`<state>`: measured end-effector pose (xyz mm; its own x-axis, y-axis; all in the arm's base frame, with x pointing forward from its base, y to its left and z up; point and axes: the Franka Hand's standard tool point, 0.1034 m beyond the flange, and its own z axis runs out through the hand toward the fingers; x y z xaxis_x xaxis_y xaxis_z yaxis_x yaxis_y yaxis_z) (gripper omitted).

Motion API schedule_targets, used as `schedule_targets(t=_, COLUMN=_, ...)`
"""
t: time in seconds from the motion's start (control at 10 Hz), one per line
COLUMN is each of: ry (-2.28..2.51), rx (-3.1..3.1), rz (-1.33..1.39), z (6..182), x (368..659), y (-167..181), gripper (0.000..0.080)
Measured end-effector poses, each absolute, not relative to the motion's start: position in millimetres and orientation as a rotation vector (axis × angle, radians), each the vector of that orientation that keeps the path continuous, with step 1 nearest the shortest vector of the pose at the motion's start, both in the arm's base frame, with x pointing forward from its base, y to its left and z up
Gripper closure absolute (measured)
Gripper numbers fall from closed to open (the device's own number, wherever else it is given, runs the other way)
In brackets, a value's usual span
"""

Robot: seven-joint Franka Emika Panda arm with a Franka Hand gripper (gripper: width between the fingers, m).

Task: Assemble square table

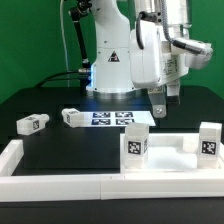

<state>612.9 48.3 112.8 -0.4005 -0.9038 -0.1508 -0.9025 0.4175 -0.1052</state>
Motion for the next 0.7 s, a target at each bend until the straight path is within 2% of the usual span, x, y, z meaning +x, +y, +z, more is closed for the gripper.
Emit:
schedule_targets(t=0.1, ry=2.462, rx=-1.612, rz=-0.036, z=111.5, x=612, y=47, gripper=0.0151)
schedule_targets(t=0.5, ry=2.385, rx=-1.715, rz=-0.072, z=90.6, x=552, y=40, gripper=0.0151)
schedule_targets(t=0.7, ry=2.381, rx=-1.717, rz=-0.075, z=91.1, x=557, y=40, gripper=0.0151)
